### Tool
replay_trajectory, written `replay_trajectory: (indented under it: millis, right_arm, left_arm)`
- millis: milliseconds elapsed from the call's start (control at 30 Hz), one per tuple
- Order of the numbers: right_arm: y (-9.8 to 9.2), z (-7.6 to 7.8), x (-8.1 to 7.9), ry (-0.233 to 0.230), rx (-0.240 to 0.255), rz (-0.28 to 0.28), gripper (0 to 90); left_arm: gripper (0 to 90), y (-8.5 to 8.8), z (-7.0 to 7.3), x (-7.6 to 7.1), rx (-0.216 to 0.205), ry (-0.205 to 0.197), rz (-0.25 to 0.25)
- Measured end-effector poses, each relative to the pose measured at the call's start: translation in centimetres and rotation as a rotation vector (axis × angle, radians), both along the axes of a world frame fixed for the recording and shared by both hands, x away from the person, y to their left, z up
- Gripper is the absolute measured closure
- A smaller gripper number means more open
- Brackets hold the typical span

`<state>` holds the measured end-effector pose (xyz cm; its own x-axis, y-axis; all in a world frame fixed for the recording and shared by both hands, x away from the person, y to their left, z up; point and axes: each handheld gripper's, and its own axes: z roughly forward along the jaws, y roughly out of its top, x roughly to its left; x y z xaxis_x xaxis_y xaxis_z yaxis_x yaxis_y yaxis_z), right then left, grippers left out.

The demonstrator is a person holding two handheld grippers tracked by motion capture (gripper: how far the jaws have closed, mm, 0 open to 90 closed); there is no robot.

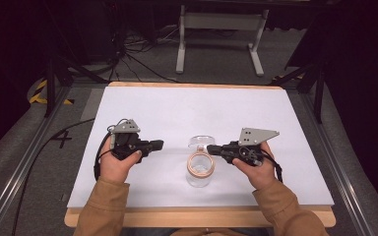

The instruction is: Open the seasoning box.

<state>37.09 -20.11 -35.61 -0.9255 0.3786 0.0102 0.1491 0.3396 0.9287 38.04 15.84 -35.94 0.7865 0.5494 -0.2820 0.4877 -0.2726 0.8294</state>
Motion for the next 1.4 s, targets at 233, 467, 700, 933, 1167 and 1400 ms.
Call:
replay_trajectory:
  millis: [233, 467, 700, 933, 1167, 1400]
  right_arm:
    - [-0.2, -0.2, 0.9, 0.027, 0.014, -0.051, 90.0]
    - [-0.5, -0.2, 1.1, 0.035, 0.029, -0.060, 90.0]
    - [-0.6, 0.6, 0.3, 0.007, 0.027, -0.038, 90.0]
    - [-3.1, 2.4, -0.1, -0.017, 0.042, -0.072, 90.0]
    - [-5.1, 2.9, 0.3, -0.005, 0.047, -0.122, 89.6]
    - [-7.0, 3.1, 0.9, 0.001, 0.045, -0.192, 88.6]
  left_arm:
    - [86.9, 0.7, -0.1, -0.4, 0.001, 0.010, 0.019]
    - [85.8, 0.7, -0.2, -0.3, 0.001, 0.010, 0.019]
    - [81.9, 0.5, 0.0, -0.3, -0.013, 0.010, 0.000]
    - [77.1, 0.5, 0.4, -0.4, -0.006, -0.011, -0.030]
    - [75.6, 0.7, 0.5, -0.4, 0.007, -0.007, -0.021]
    - [74.1, 1.2, 0.5, -0.2, 0.011, -0.006, 0.008]
